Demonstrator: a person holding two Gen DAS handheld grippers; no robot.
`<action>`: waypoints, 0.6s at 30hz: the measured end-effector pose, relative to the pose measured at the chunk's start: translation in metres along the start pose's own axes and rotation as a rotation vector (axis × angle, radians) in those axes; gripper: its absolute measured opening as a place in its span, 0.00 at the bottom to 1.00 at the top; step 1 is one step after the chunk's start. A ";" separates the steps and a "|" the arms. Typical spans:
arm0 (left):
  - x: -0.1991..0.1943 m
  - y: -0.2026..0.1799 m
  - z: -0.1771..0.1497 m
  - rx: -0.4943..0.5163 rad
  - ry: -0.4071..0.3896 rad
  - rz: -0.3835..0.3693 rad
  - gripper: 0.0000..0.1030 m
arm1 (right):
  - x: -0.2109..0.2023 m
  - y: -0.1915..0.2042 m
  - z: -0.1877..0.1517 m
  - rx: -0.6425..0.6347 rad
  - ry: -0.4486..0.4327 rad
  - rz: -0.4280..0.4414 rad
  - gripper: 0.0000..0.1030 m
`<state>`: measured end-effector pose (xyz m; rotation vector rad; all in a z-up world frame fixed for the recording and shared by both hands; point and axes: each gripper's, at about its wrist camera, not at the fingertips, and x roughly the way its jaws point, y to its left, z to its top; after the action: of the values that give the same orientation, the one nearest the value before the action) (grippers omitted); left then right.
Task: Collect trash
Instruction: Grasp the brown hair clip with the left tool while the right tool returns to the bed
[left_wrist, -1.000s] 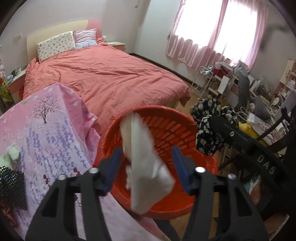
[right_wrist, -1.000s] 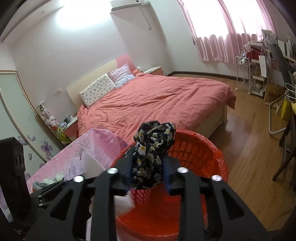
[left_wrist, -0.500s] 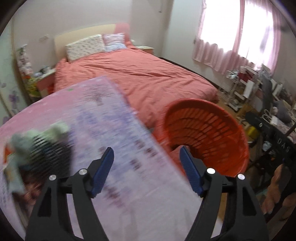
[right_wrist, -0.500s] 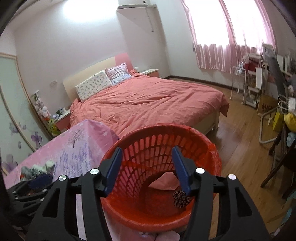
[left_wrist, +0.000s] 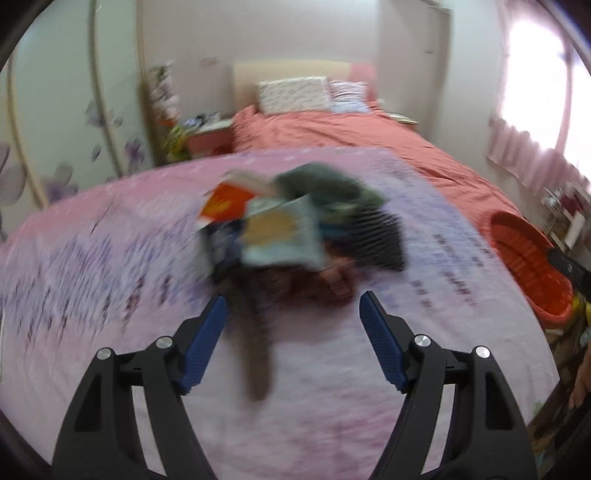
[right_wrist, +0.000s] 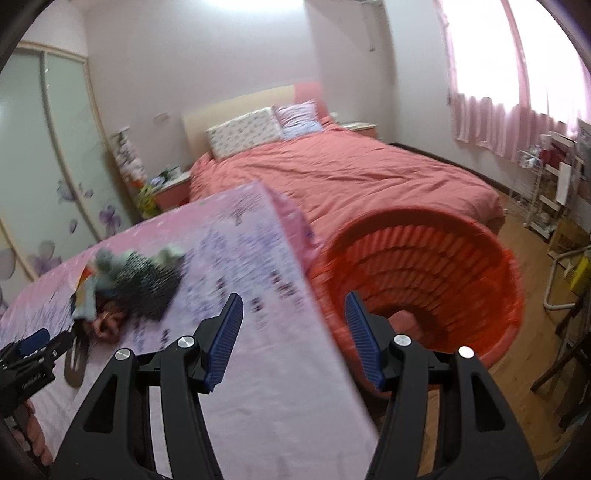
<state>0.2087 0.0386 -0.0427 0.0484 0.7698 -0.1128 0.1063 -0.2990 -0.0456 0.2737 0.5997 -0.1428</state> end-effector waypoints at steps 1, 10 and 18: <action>0.006 0.012 -0.002 -0.034 0.024 -0.006 0.69 | 0.002 0.007 -0.003 -0.011 0.008 0.007 0.56; 0.044 0.026 -0.010 -0.122 0.135 -0.043 0.30 | 0.015 0.045 -0.019 -0.075 0.058 0.031 0.56; 0.056 0.056 -0.006 -0.152 0.152 0.038 0.13 | 0.036 0.069 -0.025 -0.106 0.103 0.062 0.56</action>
<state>0.2514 0.0901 -0.0858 -0.0736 0.9264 -0.0141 0.1368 -0.2278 -0.0711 0.1972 0.6979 -0.0368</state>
